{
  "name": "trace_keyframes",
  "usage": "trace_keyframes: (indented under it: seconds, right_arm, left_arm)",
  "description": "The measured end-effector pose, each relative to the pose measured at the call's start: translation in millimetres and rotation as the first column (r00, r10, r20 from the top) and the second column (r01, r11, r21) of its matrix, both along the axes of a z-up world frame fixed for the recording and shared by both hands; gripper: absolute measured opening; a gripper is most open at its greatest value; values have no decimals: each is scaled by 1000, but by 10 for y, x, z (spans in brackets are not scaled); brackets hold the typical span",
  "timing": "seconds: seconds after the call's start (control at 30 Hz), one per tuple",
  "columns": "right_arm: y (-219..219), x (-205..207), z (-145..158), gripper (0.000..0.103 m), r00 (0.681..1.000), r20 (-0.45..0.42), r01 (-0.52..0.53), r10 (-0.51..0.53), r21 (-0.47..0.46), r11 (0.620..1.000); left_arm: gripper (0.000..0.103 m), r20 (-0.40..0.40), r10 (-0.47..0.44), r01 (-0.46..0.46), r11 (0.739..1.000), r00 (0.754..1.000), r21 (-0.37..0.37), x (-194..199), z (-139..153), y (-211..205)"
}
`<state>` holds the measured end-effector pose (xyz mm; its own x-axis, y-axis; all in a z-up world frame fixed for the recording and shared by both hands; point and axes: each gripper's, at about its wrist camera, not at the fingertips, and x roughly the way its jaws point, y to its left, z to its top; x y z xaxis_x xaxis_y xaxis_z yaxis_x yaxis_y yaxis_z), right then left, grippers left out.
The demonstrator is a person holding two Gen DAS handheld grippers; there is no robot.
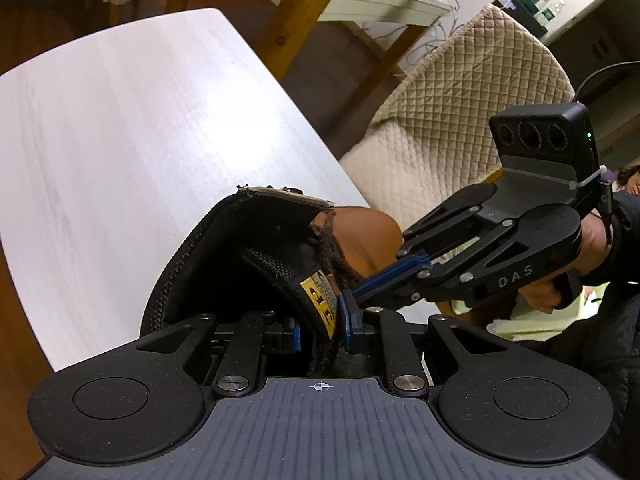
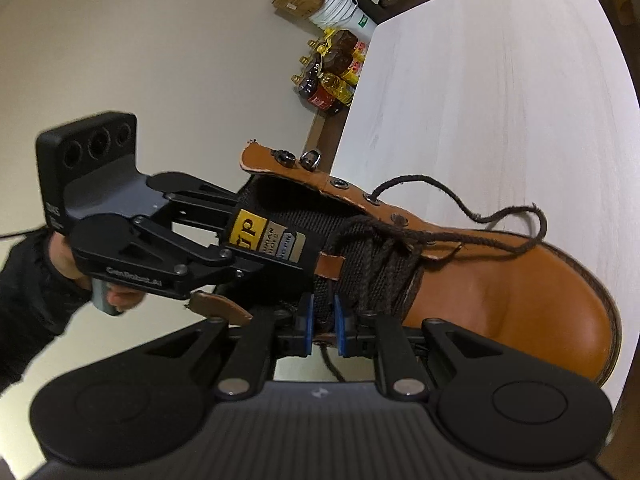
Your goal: Lace up shoes with both hands
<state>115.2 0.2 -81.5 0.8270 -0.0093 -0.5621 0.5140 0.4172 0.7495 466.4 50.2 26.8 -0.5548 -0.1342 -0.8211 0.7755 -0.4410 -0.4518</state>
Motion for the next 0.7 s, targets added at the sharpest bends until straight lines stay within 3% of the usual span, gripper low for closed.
trace_keyframes:
  seconds: [0.3,0.4,0.7]
  right_arm:
    - [-22,90,-35,12,1000,-8,14,-14,8,1000]
    - [-34,105,-53,3,1000,-20,18,-17,20,1000]
    - [17,-157,-14,2,999,33,5,-11,166,986]
  left_arm:
    - [15,-21,5,-5,1000,1000,-3,-13,19,8]
    - [15,-23,7,-7,1000,1000,-5,-17,18,10]
    - [19,-12,13,-13,1000,1000,-19,-5,19,18]
